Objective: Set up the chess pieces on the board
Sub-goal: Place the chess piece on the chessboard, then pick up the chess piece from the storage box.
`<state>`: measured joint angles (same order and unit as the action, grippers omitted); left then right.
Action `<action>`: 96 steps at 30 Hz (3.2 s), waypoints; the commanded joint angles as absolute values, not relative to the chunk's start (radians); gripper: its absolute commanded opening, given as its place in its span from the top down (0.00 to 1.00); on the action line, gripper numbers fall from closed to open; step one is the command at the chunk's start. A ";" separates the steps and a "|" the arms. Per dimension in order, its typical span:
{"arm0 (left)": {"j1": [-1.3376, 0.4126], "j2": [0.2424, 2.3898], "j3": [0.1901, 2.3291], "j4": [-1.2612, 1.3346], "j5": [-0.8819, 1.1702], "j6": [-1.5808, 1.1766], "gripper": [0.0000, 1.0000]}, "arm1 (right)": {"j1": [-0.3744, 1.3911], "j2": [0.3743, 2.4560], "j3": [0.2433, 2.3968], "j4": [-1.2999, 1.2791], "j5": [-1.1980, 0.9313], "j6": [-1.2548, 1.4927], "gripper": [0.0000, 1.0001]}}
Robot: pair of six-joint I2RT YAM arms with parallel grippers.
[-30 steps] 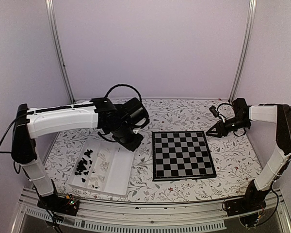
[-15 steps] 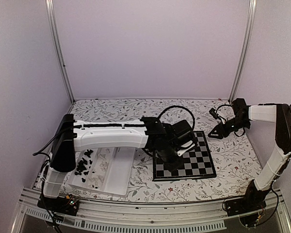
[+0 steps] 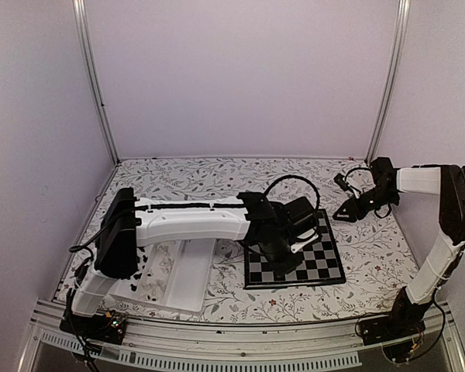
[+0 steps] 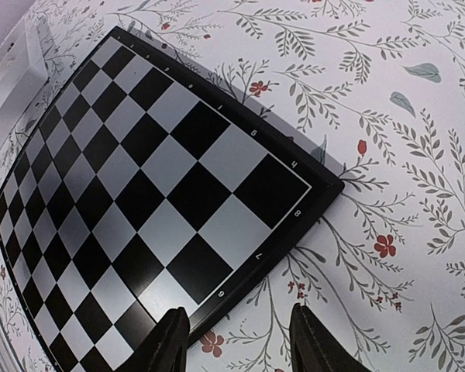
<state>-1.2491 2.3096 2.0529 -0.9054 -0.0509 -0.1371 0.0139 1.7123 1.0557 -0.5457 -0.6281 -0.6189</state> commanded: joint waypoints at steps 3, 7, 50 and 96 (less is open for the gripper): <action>-1.253 2.323 2.056 -0.977 -0.082 -0.121 0.96 | 0.018 1.731 1.084 -0.567 -0.626 -0.633 0.53; -1.253 2.324 2.041 -0.984 -0.072 -0.128 0.96 | 0.018 1.733 1.087 -0.571 -0.630 -0.634 0.53; -1.105 1.790 1.581 -1.007 -0.311 -0.350 0.41 | 0.019 1.737 1.087 -0.597 -0.662 -0.643 0.53; -0.946 1.519 0.902 -0.953 -0.022 -0.606 0.74 | 0.188 1.506 1.005 -0.520 -0.690 -0.664 0.52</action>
